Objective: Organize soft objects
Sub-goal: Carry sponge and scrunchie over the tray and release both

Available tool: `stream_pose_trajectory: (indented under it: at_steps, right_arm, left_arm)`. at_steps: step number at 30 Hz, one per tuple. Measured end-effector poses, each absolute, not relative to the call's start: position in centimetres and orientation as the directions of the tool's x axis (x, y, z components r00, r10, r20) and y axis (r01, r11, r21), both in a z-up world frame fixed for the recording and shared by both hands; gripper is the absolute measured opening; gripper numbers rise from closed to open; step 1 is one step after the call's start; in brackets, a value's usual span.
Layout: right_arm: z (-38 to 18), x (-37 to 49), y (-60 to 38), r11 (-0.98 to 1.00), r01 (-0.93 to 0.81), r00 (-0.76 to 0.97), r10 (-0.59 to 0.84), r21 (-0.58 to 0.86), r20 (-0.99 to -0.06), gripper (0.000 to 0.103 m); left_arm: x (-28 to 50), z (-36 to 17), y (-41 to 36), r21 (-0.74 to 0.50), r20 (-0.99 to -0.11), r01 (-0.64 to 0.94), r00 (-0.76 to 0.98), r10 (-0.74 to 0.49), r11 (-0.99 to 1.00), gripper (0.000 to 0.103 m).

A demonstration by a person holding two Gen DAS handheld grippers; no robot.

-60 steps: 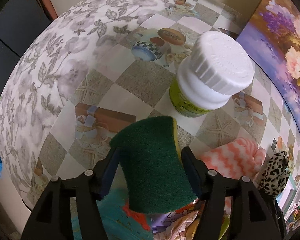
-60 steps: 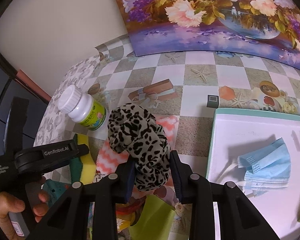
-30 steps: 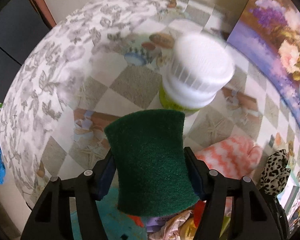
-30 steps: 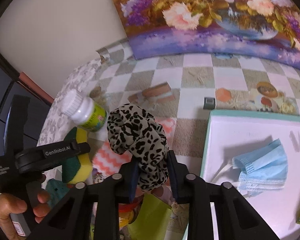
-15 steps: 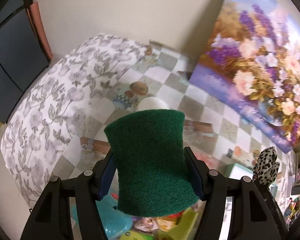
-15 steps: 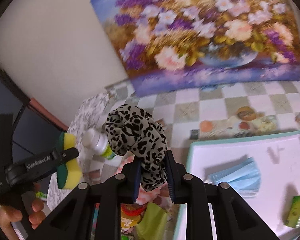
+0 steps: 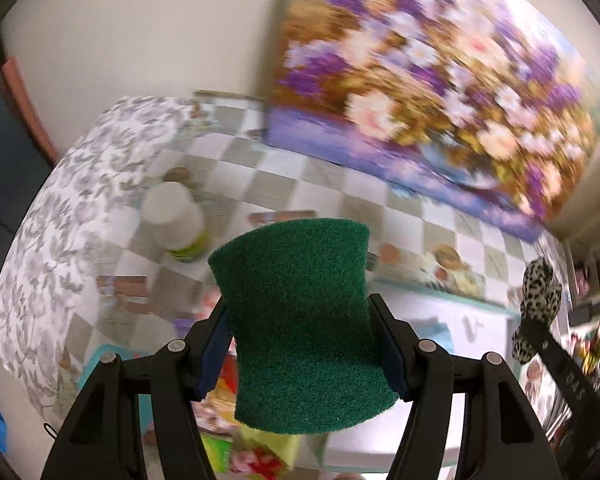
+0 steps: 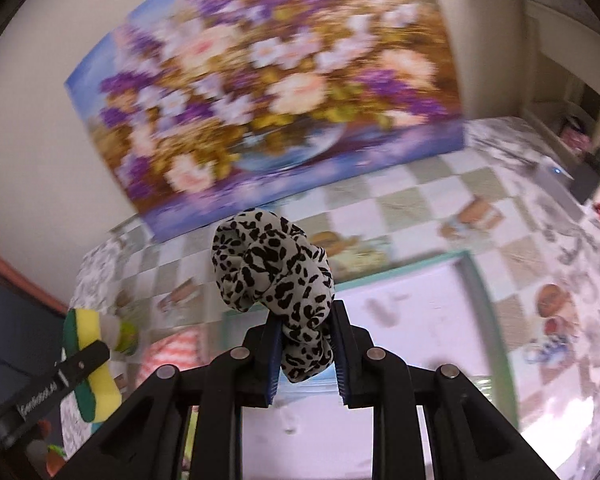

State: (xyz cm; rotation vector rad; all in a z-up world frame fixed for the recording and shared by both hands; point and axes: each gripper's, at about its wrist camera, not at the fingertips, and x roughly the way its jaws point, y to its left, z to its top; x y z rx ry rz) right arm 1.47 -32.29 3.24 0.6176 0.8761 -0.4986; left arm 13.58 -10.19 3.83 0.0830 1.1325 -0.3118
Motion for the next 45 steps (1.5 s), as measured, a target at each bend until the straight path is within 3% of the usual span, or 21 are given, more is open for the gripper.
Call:
stream_pose_trajectory:
  at_steps: [12,23,26,29,35,39,45]
  right_arm:
    - [1.3,-3.8,-39.1,0.614,0.757,0.442,-0.228,0.224,-0.868,0.024]
    - [-3.1,-3.1,-39.4,0.614,0.757,0.373,-0.126,0.223,-0.919,0.027]
    - [-2.7,-3.0,-39.3,0.611,0.758,0.378,-0.123,0.231,-0.917,0.033]
    - [-2.0,-3.0,-39.1,0.615,0.756,0.384,-0.137,0.225,-0.913,0.042]
    - [-0.4,-3.0,-38.9,0.622,0.753,0.394,-0.165,0.215,-0.904,0.047]
    - [1.0,-3.3,-38.8,0.623,0.753,0.41,-0.194,0.211,-0.891,0.061]
    - [3.0,-3.7,-38.6,0.63,0.755,0.42,-0.246,0.185,-0.874,0.072]
  left_arm:
    - [8.2,0.8,-19.2,-0.035,-0.932,0.478,0.301,-0.201,0.877,0.067]
    - [6.0,-4.3,-23.2,-0.016,-0.977,0.549,0.171,-0.131,0.835,0.067]
    - [6.2,-4.4,-23.1,-0.023,-0.979,0.544,0.158,-0.129,0.839,0.068]
    - [6.6,-4.0,-22.7,-0.034,-0.976,0.53,0.163,-0.141,0.848,0.087]
    - [7.2,-2.6,-22.0,-0.09,-0.965,0.51,0.167,-0.201,0.855,0.089]
    - [7.5,-1.2,-21.4,-0.106,-0.951,0.482,0.206,-0.23,0.87,0.091]
    - [8.6,1.3,-19.5,-0.076,-0.924,0.433,0.307,-0.227,0.898,0.091]
